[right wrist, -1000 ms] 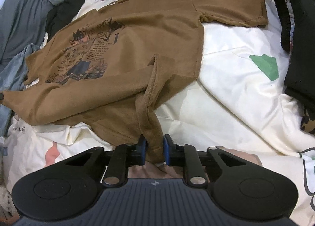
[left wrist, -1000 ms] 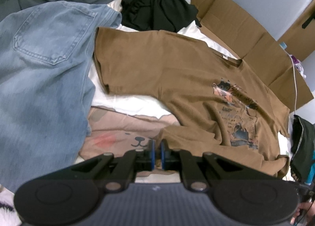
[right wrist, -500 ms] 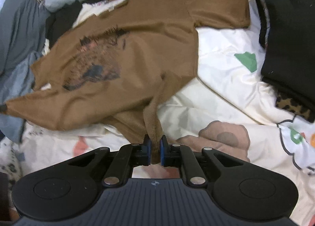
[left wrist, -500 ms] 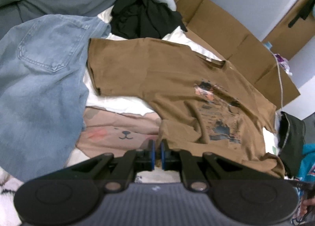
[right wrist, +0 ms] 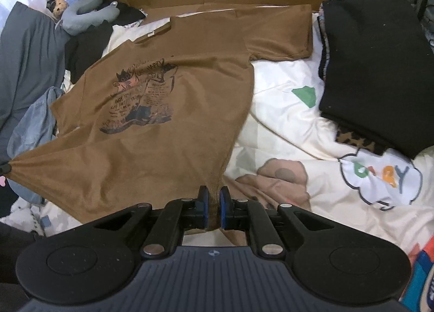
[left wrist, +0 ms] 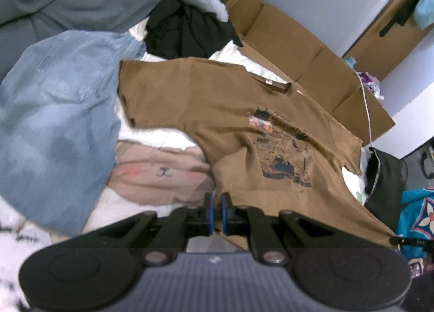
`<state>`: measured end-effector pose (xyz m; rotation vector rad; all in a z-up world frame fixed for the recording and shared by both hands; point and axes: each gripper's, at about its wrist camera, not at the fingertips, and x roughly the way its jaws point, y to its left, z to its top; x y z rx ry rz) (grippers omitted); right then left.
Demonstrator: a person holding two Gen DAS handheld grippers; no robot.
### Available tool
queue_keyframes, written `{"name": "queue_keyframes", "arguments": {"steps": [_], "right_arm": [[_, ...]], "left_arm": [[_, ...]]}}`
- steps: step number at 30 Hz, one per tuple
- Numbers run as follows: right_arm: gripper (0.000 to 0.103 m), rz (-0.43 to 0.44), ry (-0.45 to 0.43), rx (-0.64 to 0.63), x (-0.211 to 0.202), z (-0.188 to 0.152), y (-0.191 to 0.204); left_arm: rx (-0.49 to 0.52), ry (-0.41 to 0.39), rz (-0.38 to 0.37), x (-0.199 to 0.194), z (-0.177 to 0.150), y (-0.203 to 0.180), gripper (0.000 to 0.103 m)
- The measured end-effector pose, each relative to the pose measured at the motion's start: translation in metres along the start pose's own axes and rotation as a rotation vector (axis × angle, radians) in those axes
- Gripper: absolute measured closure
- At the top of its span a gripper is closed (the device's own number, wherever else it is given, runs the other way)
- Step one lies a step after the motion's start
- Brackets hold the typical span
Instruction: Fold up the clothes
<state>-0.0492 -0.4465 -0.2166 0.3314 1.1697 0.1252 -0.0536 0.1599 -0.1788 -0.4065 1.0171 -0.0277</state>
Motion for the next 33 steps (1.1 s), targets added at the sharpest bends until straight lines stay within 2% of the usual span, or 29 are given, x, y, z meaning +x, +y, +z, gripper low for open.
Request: {"name": "queue_keyframes", "arguments": {"steps": [3, 12, 20, 24, 33], "right_arm": [[0.096, -0.007, 0.005, -0.008, -0.007, -0.007, -0.001], [0.096, -0.012, 0.055, 0.038, 0.001, -0.039, -0.015], [0.097, -0.054, 0.094, 0.045, 0.016, -0.049, -0.027], [0.097, -0.074, 0.109, 0.041, 0.019, -0.051, -0.028], [0.097, -0.070, 0.043, 0.041, -0.009, -0.042, -0.022]], "left_arm": [[-0.021, 0.032, 0.038, -0.001, -0.012, 0.001, 0.097], [-0.097, 0.083, 0.057, 0.008, -0.045, 0.017, 0.097], [-0.120, 0.212, 0.083, 0.027, -0.076, 0.029, 0.097], [-0.162, 0.265, 0.078, 0.024, -0.088, 0.035, 0.097], [-0.129, 0.218, 0.033, -0.022, -0.074, 0.013, 0.097]]}}
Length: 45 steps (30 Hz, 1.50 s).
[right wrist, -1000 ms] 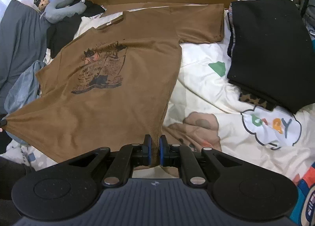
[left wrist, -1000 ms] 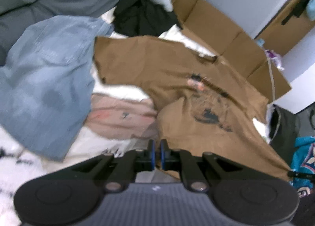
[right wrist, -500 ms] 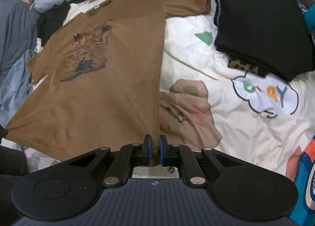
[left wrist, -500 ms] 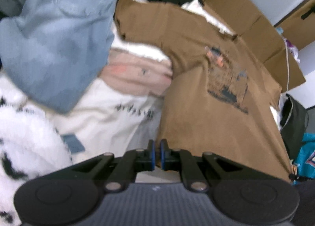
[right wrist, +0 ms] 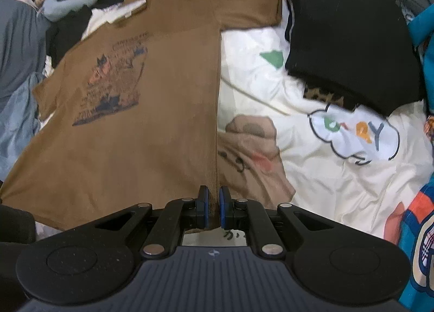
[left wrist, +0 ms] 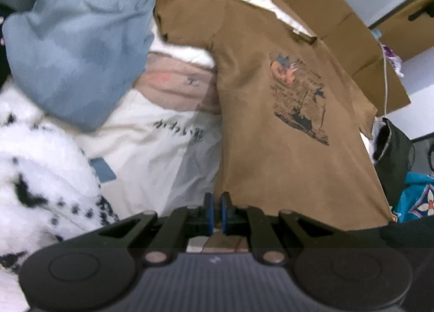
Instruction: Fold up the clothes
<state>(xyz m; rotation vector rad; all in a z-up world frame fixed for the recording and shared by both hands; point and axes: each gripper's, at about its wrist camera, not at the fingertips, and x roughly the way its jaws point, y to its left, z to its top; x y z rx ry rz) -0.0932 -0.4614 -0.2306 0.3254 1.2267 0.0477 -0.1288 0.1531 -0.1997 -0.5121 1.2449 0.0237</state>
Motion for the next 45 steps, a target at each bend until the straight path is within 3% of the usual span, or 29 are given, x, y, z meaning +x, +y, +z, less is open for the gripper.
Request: {"name": "queue_keyframes", "arguments": {"steps": [5, 13, 27, 45], "right_arm": [[0.097, -0.011, -0.014, -0.016, -0.009, 0.003, 0.000], [0.097, -0.024, -0.010, -0.009, 0.000, 0.002, -0.005], [0.097, -0.083, 0.121, -0.001, 0.065, -0.027, -0.023], [0.096, -0.156, 0.189, 0.021, 0.128, -0.042, -0.032]], "left_arm": [[0.005, -0.001, -0.011, -0.009, -0.005, -0.005, 0.097], [0.025, 0.029, 0.054, 0.012, -0.012, -0.001, 0.097], [-0.002, 0.180, 0.140, 0.095, -0.040, 0.031, 0.097], [0.065, 0.362, 0.205, 0.159, -0.030, 0.046, 0.096]]}}
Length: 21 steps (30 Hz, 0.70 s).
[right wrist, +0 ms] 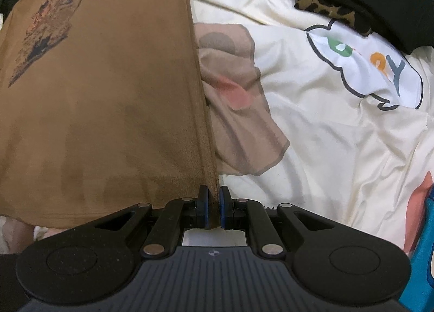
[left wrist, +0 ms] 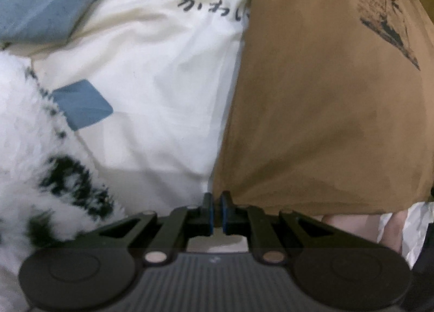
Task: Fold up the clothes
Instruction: 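Open both grippers and release the T-shirt hem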
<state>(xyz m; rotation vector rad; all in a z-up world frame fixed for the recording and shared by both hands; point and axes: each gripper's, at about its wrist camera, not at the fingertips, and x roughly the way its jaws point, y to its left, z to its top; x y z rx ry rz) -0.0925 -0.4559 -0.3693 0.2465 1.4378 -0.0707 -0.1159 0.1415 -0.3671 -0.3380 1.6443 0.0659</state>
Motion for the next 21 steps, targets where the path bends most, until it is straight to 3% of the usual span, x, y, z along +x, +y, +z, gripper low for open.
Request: {"name": "queue_keyframes", "arguments": {"steps": [6, 10, 18, 21], "right_arm": [[0.091, -0.014, -0.021, -0.007, -0.008, -0.005, 0.004], [0.072, -0.025, -0.084, -0.006, -0.034, -0.007, 0.006], [0.060, 0.006, -0.206, 0.000, -0.093, -0.005, 0.005], [0.059, 0.013, -0.251, 0.006, -0.113, -0.005, 0.005]], "left_arm": [[0.024, -0.013, 0.009, -0.020, 0.000, 0.001, 0.088], [0.018, -0.064, 0.001, -0.050, 0.002, 0.005, 0.074], [0.014, -0.189, 0.008, -0.118, 0.010, 0.008, 0.067], [0.008, -0.233, -0.002, -0.142, 0.012, 0.007, 0.060]]}}
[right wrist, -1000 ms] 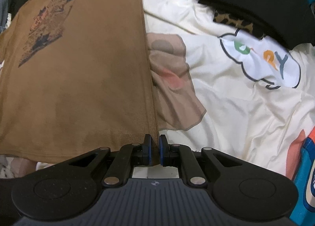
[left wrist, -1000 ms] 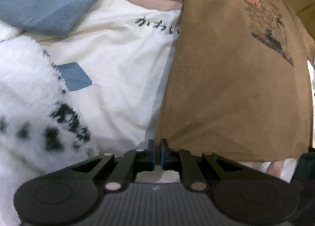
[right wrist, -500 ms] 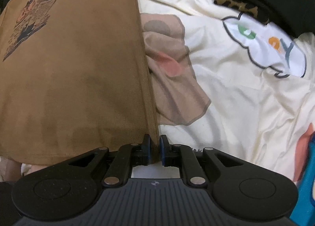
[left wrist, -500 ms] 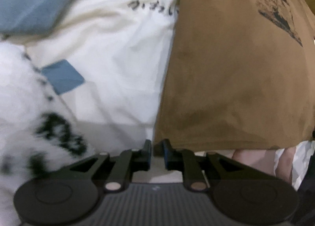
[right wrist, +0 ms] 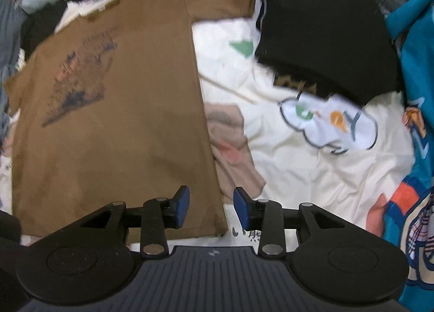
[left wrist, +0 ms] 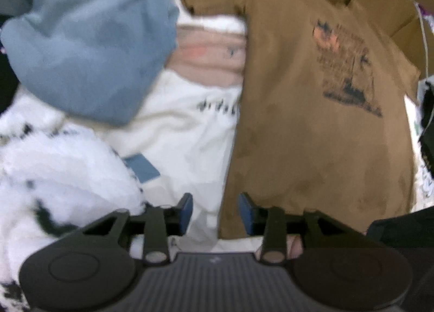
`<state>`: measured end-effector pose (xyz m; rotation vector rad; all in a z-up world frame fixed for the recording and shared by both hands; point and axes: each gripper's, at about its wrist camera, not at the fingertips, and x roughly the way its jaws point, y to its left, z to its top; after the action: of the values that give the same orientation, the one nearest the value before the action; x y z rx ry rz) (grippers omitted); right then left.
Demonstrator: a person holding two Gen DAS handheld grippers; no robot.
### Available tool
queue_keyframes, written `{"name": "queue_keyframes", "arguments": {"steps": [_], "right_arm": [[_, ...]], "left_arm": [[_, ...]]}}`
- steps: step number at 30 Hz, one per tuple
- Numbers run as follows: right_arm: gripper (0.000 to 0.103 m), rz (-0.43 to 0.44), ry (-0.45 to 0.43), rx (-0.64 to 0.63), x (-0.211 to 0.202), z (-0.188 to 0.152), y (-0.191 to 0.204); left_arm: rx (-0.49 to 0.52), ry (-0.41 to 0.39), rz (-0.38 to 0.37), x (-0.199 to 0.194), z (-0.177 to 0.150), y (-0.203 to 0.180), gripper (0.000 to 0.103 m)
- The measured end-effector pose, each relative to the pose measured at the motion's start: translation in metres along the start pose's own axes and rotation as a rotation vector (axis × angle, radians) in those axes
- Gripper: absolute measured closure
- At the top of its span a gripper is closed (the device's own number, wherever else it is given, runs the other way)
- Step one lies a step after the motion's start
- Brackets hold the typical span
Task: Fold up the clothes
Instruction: 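Open both grippers and release the T-shirt hem, then raise both open grippers above the flattened T-shirt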
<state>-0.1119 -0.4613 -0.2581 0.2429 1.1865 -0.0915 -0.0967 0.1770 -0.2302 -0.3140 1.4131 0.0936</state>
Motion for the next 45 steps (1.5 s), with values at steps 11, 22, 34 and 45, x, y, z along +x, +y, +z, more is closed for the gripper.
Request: {"name": "queue_keyframes", "arguments": {"steps": [11, 22, 34, 45], "right_arm": [[0.051, 0.030, -0.159, 0.067, -0.074, 0.019, -0.004], [0.034, 0.012, -0.271, -0.020, -0.155, 0.056, 0.031], [0.030, 0.026, -0.343, -0.045, -0.219, 0.092, 0.059], [0.019, 0.018, -0.414, -0.110, -0.291, 0.157, 0.111]], "left_arm": [[-0.010, -0.125, -0.005, -0.064, 0.025, 0.006, 0.052], [-0.033, -0.235, -0.017, -0.129, 0.045, 0.013, 0.045], [-0.022, -0.268, -0.040, -0.143, 0.062, 0.007, 0.044], [-0.061, -0.273, -0.066, -0.139, 0.089, 0.026, 0.044]]}}
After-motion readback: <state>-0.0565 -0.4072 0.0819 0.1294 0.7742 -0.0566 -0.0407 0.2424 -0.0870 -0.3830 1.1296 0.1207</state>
